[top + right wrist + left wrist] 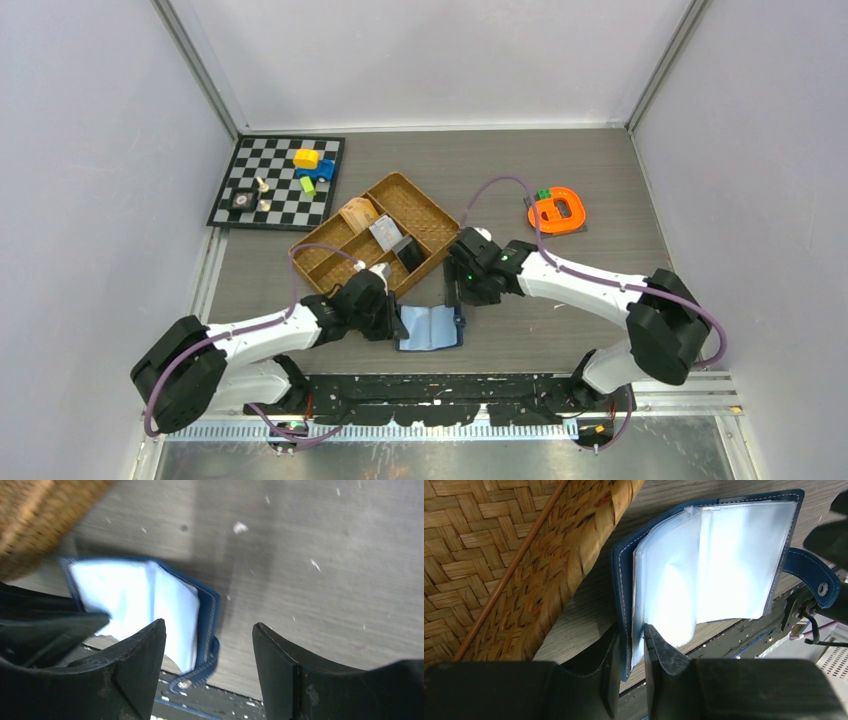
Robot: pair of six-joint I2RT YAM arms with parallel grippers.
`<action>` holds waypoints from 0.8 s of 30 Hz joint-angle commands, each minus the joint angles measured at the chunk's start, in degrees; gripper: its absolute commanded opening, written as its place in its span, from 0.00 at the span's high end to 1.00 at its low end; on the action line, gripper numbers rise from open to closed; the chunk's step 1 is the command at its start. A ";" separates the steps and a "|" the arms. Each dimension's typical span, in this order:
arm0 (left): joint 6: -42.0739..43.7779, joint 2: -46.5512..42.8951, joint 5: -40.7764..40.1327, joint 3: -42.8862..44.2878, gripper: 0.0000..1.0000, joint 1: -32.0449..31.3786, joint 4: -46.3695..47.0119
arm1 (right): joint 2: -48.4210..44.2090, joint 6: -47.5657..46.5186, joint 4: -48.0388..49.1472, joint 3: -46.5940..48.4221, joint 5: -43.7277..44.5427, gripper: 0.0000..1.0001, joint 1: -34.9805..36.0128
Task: Put the credit cards into the card holder
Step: Open the card holder at the center of the board.
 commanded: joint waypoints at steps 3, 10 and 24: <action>1.27 0.98 -0.08 1.89 0.78 -0.12 0.63 | -8.96 6.03 2.86 -6.58 -5.65 0.31 0.09; 1.18 1.48 -0.25 2.00 0.81 -0.11 0.24 | -12.77 10.90 10.17 -14.19 -10.40 0.31 0.10; 0.93 2.00 -0.79 1.75 0.81 -0.07 0.90 | -6.61 14.81 20.58 -18.90 -13.85 0.42 1.06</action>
